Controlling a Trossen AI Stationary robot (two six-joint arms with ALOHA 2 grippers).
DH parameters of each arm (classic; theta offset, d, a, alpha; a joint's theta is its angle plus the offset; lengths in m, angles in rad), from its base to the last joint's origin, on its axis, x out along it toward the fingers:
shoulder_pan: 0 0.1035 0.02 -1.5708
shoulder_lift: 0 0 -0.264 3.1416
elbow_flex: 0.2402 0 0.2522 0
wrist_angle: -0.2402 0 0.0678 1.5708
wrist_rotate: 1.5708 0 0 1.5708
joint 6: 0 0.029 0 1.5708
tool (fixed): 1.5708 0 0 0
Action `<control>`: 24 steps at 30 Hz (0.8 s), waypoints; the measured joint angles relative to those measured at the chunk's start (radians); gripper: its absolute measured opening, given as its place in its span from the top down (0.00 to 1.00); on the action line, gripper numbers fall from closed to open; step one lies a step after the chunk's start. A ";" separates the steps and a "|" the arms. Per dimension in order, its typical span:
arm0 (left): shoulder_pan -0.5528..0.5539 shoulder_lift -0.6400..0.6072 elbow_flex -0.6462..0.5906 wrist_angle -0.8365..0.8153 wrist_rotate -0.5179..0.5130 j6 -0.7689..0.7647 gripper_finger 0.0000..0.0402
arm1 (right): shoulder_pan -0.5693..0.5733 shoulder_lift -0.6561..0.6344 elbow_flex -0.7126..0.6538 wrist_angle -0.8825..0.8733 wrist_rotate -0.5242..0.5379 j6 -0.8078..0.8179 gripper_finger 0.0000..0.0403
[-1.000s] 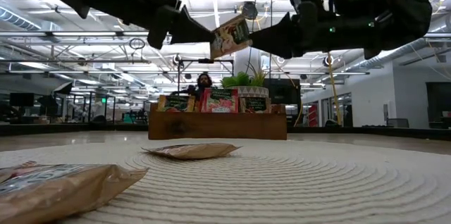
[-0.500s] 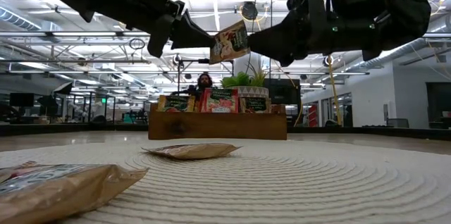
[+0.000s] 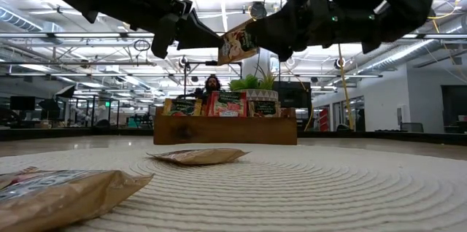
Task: Pick & Place Tea
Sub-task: Put the vanilla tea bag into the wooden organizer
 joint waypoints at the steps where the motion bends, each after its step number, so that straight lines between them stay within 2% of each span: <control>1: 0.000 0.000 0.000 0.001 0.000 0.000 1.00 | 0.000 0.000 0.015 -0.031 -0.012 -0.004 0.68; 4: 0.000 0.000 0.000 -0.003 0.002 -0.001 1.00 | 0.000 0.000 0.036 -0.091 -0.013 -0.010 0.68; 19: 0.000 0.000 0.000 -0.030 -0.010 -0.002 1.00 | 0.000 -0.010 0.036 -0.173 -0.006 -0.008 0.68; 24: 0.000 0.000 0.000 -0.036 -0.011 -0.006 1.00 | 0.000 -0.022 0.036 -0.176 0.069 -0.013 0.68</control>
